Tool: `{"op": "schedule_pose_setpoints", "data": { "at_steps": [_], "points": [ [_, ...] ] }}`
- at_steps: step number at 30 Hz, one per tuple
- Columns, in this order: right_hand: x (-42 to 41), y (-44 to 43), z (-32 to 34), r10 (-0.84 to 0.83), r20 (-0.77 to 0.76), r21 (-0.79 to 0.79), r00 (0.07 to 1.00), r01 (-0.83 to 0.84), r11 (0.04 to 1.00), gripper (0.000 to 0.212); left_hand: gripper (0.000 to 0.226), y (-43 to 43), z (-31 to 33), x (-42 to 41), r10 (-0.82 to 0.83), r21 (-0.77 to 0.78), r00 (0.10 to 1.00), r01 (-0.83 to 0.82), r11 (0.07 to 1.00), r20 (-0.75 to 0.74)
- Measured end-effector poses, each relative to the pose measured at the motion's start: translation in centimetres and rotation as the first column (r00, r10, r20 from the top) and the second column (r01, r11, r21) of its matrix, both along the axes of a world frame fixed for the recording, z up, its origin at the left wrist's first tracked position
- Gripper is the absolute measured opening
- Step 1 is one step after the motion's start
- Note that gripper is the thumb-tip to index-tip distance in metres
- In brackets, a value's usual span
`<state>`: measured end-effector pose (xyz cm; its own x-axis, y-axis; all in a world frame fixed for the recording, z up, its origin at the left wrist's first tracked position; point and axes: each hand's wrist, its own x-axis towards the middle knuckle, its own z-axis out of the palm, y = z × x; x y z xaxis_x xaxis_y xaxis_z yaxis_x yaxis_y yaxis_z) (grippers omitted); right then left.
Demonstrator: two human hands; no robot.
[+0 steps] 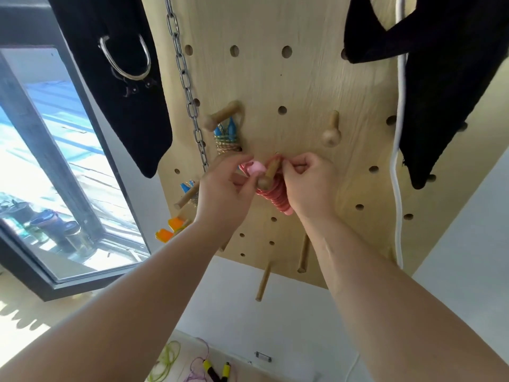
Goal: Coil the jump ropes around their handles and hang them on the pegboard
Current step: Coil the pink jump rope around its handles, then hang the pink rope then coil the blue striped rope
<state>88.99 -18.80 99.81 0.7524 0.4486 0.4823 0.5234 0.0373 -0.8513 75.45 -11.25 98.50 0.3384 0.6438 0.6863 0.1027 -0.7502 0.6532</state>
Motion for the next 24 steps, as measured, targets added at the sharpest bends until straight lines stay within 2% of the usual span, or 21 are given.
{"op": "schedule_pose_setpoints", "data": {
  "at_steps": [4,8,10,13,20,24],
  "points": [
    [-0.2,0.1,0.2,-0.058,0.067,-0.025,0.996,0.060,0.998,0.011,0.028,0.1,0.6,0.3,0.027,-0.066,1.000,-0.028,0.997,-0.012],
    [-1.3,-1.7,-1.7,-0.022,0.028,0.060,0.999,0.020,0.998,0.013,0.034,-0.5,-0.5,-1.3,0.052,0.047,0.998,-0.050,0.998,-0.043],
    [-2.8,-3.2,-3.2,-0.031,0.045,0.100,0.999,0.026,0.995,0.014,0.026,-0.9,-1.9,-3.2,0.083,0.066,0.995,-0.079,0.995,-0.048],
    [-6.1,-5.3,-5.9,-0.008,0.099,0.097,0.995,-0.002,0.995,0.017,0.010,-1.5,-4.6,-7.3,0.110,-0.012,0.988,-0.112,0.994,-0.105],
    [-16.4,-7.2,-11.3,0.169,-0.019,-0.111,0.985,-0.170,0.979,0.017,0.009,-2.8,-10.8,-21.0,0.126,-0.238,0.932,-0.214,0.947,-0.340],
    [-24.2,-7.5,-15.2,0.243,-0.153,-0.299,0.958,-0.280,0.912,0.015,0.016,-4.2,-14.2,-30.4,0.127,-0.333,0.870,-0.313,0.890,-0.476]
  ]
}}
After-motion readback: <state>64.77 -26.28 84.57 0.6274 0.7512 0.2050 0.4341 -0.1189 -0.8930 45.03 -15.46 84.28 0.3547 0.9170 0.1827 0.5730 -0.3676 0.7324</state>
